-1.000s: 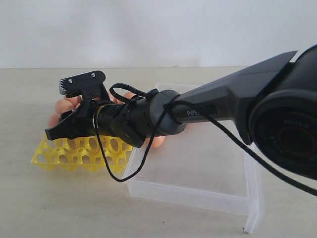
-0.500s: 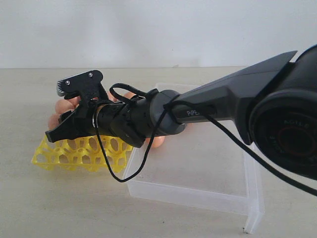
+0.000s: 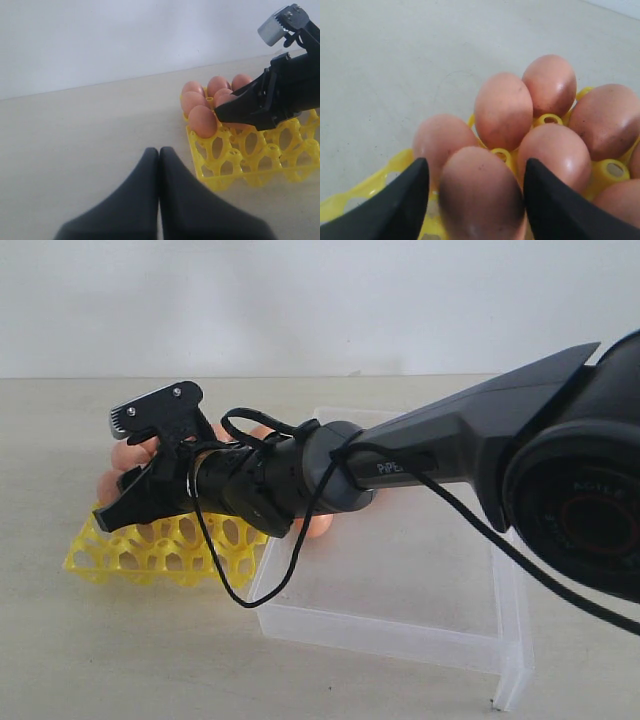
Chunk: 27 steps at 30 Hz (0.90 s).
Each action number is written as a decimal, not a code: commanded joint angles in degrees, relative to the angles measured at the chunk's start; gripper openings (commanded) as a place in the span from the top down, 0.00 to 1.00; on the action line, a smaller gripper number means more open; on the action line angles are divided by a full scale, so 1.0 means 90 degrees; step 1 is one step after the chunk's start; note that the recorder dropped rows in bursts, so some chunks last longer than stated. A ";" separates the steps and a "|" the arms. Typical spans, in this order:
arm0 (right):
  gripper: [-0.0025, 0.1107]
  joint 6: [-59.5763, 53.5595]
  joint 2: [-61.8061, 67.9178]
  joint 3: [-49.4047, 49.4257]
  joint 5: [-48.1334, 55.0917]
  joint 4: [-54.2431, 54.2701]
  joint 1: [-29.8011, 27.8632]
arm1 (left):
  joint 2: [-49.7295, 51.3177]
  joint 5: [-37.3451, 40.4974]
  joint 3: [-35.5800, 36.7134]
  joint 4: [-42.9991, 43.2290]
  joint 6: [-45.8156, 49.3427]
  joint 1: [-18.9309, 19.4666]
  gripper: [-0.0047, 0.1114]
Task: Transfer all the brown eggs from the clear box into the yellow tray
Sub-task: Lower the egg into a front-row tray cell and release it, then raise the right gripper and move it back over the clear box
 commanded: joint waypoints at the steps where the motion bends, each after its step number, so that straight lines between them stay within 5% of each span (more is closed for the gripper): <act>1: 0.48 -0.0067 0.0001 -0.0026 -0.0092 -0.0043 -0.0003 | -0.0011 -0.0025 0.0020 -0.0016 -0.0062 -0.0022 1.00; 10: 0.48 -0.0067 -0.0058 -0.0026 -0.0080 -0.0043 -0.0003 | -0.0011 -0.0013 0.0020 -0.0016 -0.0062 -0.0022 1.00; 18: 0.49 -0.0067 -0.0841 -0.0026 0.1530 -0.0013 -0.0003 | -0.0011 -0.0013 0.0020 -0.0016 -0.0062 -0.0022 1.00; 20: 0.64 -0.0054 -0.1227 -0.0026 0.2089 -0.0013 -0.0003 | -0.0011 -0.0013 0.0020 -0.0016 -0.0062 -0.0022 1.00; 22: 0.94 -0.0065 -0.1665 -0.0026 0.2943 -0.0013 -0.0003 | -0.0011 -0.0027 0.0020 -0.0016 -0.0062 -0.0022 1.00; 27: 0.98 -0.1022 -0.2672 -0.0026 0.5637 -0.0520 -0.0003 | -0.0011 -0.0037 0.0020 -0.0016 -0.0062 -0.0022 1.00</act>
